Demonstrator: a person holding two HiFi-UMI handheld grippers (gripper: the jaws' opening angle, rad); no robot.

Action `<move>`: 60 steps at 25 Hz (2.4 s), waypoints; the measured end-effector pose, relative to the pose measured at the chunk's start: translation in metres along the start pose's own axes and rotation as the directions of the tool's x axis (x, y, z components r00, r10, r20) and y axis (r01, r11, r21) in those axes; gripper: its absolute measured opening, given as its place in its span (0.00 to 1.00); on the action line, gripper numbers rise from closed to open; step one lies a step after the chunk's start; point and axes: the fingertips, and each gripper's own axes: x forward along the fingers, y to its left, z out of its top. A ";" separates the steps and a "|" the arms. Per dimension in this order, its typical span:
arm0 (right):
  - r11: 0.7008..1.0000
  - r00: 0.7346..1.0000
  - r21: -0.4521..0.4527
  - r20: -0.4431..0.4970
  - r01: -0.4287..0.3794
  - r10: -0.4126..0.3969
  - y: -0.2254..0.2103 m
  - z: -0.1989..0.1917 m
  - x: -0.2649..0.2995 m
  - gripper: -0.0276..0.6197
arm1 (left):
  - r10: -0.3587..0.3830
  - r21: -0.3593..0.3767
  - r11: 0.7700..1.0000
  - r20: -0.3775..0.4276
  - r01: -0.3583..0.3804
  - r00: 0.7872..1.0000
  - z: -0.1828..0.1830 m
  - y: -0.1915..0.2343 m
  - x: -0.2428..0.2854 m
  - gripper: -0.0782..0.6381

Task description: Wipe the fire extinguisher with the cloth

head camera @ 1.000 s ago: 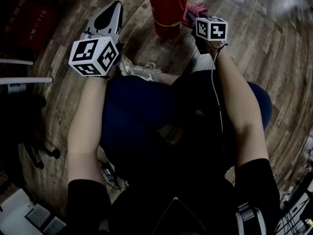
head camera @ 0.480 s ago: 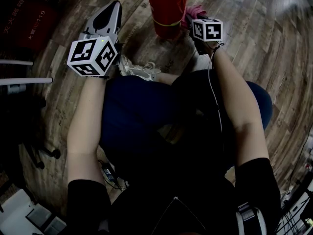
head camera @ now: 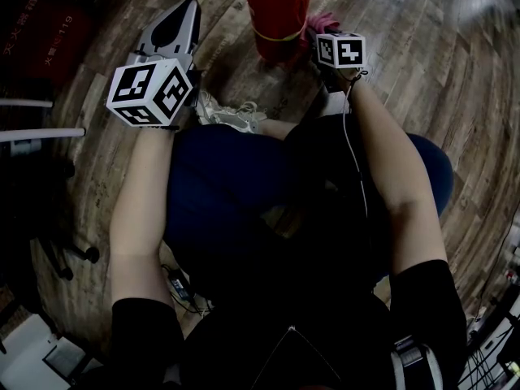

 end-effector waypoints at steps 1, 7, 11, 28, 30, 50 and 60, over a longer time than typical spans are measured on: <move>1.000 1.000 -0.009 -0.006 0.002 -0.003 0.000 -0.002 0.001 0.14 | -0.001 -0.002 1.000 0.001 0.001 1.000 0.000 0.000 0.000 0.13; 0.999 0.998 -0.040 -0.061 0.007 -0.009 -0.001 -0.019 0.011 0.14 | -0.007 -0.012 1.000 0.005 0.007 1.000 0.001 0.000 0.000 0.13; 0.999 0.994 -0.038 -0.113 0.000 -0.005 0.000 -0.033 0.018 0.14 | -0.010 -0.018 1.000 0.005 0.010 1.000 0.001 0.001 0.001 0.13; 0.990 0.939 -0.123 -0.344 -0.064 0.018 0.013 -0.092 0.031 0.14 | -0.014 -0.025 1.000 0.004 0.015 1.000 -0.001 0.002 0.003 0.13; 0.991 0.940 -0.119 -0.340 -0.067 0.023 0.012 -0.094 0.033 0.14 | -0.013 -0.020 1.000 0.002 0.013 1.000 -0.002 0.001 0.002 0.13; 0.947 0.973 0.285 0.134 0.146 -0.190 -0.028 0.043 -0.075 0.14 | 0.022 0.045 0.999 -0.020 -0.021 1.000 -0.006 -0.008 -0.009 0.13; 0.973 0.859 0.230 0.495 0.016 -0.131 0.034 0.159 -0.177 0.14 | 0.037 0.070 0.997 -0.013 -0.036 0.999 -0.003 -0.010 -0.014 0.13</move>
